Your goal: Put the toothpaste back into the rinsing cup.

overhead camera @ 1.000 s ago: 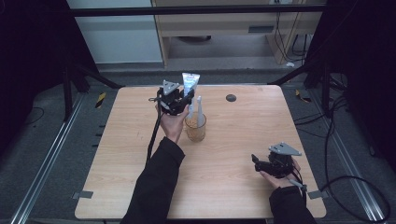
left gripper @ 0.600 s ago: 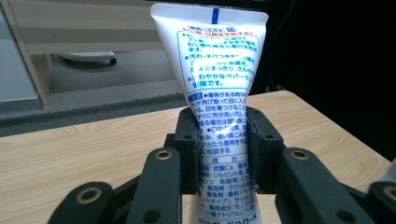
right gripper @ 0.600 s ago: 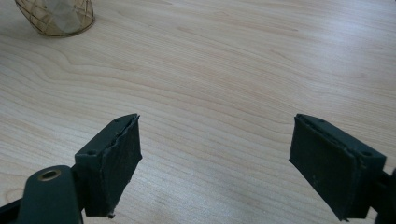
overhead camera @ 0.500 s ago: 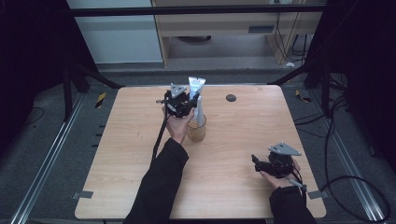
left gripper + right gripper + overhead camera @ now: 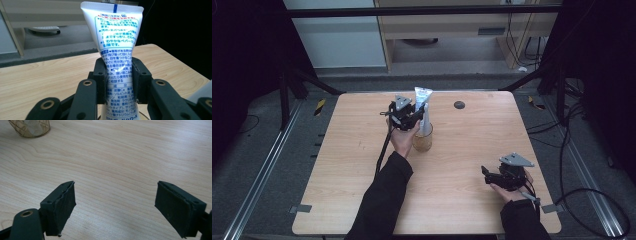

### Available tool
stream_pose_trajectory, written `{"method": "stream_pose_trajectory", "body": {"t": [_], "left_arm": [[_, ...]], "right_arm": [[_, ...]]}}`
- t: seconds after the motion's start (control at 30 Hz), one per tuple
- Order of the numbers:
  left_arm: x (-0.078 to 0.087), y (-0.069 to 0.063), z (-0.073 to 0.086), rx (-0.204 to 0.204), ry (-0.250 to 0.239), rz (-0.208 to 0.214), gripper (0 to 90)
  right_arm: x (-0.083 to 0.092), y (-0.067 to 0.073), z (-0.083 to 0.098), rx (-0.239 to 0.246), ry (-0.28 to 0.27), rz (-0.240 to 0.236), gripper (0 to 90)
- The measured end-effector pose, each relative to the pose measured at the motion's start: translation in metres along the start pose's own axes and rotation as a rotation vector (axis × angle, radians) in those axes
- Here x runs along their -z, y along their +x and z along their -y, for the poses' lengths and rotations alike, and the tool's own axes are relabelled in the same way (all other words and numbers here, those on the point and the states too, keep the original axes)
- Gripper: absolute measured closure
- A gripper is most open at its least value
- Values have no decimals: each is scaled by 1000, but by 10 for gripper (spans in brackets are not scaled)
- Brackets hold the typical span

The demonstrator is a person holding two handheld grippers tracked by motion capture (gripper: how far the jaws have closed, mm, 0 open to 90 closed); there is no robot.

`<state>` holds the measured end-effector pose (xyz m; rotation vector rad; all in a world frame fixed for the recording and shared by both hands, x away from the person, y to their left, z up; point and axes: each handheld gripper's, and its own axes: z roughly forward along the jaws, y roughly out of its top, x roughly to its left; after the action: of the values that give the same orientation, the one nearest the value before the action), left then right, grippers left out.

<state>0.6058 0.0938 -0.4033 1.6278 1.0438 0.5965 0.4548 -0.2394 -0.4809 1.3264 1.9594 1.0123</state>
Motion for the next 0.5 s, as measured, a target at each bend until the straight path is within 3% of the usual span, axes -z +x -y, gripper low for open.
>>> {"method": "stream_pose_trajectory", "body": {"t": [0.5], "left_arm": [[2, -3, 12, -45, 41, 12, 669]], "right_arm": [[0, 0, 0, 0, 4, -1, 166]]}}
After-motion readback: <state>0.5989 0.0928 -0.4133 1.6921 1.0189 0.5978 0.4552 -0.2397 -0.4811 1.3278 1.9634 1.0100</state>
